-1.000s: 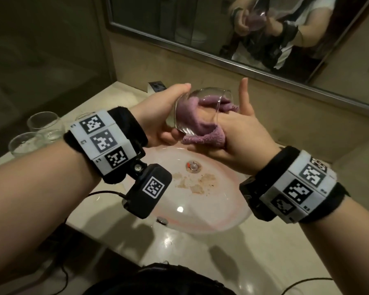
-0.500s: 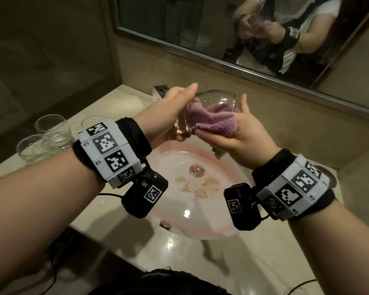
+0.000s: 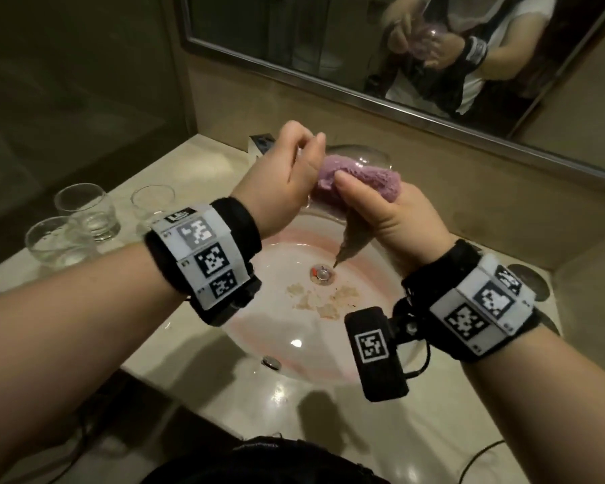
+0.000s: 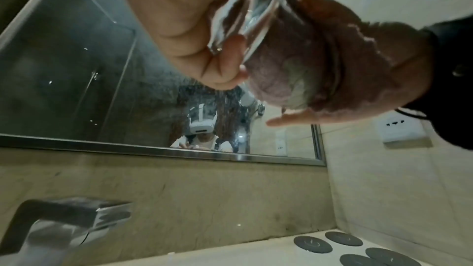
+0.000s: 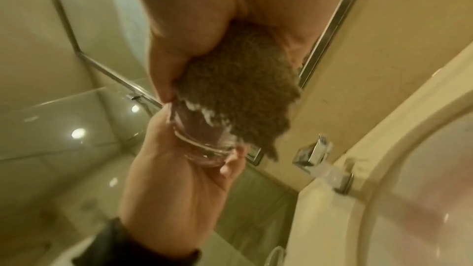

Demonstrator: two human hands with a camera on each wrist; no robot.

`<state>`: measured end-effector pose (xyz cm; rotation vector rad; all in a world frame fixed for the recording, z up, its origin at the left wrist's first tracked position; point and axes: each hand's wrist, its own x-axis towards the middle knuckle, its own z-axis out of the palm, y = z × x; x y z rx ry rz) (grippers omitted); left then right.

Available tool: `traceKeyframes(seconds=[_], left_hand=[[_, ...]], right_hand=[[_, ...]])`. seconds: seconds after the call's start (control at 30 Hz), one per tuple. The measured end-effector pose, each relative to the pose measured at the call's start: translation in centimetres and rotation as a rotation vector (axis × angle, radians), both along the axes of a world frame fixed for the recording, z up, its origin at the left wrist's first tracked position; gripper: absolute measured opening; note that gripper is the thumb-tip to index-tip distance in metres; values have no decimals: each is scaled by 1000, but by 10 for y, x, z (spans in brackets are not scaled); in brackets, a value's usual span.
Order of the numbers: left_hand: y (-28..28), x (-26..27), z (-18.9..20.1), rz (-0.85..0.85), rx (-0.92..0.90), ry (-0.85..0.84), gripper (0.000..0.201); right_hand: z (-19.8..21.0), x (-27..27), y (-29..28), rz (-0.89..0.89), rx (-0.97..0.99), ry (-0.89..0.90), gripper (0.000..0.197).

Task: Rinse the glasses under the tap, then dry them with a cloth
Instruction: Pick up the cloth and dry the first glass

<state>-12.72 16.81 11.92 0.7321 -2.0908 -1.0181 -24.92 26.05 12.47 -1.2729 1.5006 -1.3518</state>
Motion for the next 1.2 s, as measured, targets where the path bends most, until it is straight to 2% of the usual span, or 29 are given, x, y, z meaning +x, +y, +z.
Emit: traceKeyframes(seconds=[0.03, 0.07, 0.13, 0.2, 0.23, 0.3, 0.33, 0.4, 0.47, 0.53, 0.57, 0.63, 0.67, 0.73, 0.83, 0.93, 1.0, 1.03, 1.1, 1.2], left_hand=[[-2, 3, -3, -24, -66, -3, 18], [-4, 6, -6, -47, -85, 7, 19], [-9, 10, -9, -97, 20, 33, 19], [-10, 12, -10, -138, 328, 84, 29], [-11, 12, -9, -169, 537, 102, 41], [-12, 13, -7, -245, 866, 47, 72], [-12, 13, -7, -286, 942, 5, 82], [-12, 11, -8, -333, 963, 16, 87], [-12, 7, -12, -294, 895, 90, 82], [-9, 6, -14, -191, 708, 130, 71], [-7, 6, -14, -148, 562, 104, 59], [-4, 6, -12, -77, 229, 40, 33], [-3, 7, -12, -59, 85, 40, 30], [-5, 9, -15, -59, -47, 53, 34], [-16, 17, -16, -147, 143, 28, 36], [-25, 26, -13, -376, 266, -131, 76], [-23, 24, -9, -435, 197, -264, 102], [-21, 22, -9, -425, 149, -293, 109], [-17, 16, -8, -357, 129, -263, 109], [-11, 14, -13, -319, 291, -117, 86]], right_hand=[[1, 0, 0, 2, 28, 14, 42], [1, -1, 0, 6, 29, 80, 35], [1, -5, -2, 42, -48, 321, 16], [-5, -10, -3, 63, -156, 681, 12], [-6, -10, -4, 70, -227, 815, 8], [-8, -13, -2, 107, -345, 940, 20], [-9, -14, -1, 133, -393, 983, 25], [-6, -10, -1, 139, -429, 1038, 24], [-7, -9, -2, 107, -397, 1009, 16], [-7, -6, -2, 109, -291, 872, 8], [-6, -5, -2, 126, -210, 706, 12], [-3, -5, -1, 117, -66, 259, 14], [-1, -6, -2, 90, -27, 138, 17], [2, -9, -3, 81, 9, 148, 25], [8, -16, -2, 143, -6, 310, 32], [13, -21, -3, 212, 46, 491, 23], [14, -18, -7, 257, 74, 533, 11], [14, -17, -10, 268, 66, 560, 15], [13, -16, -14, 234, 36, 571, 20], [13, -16, -16, 66, 20, 393, 27]])
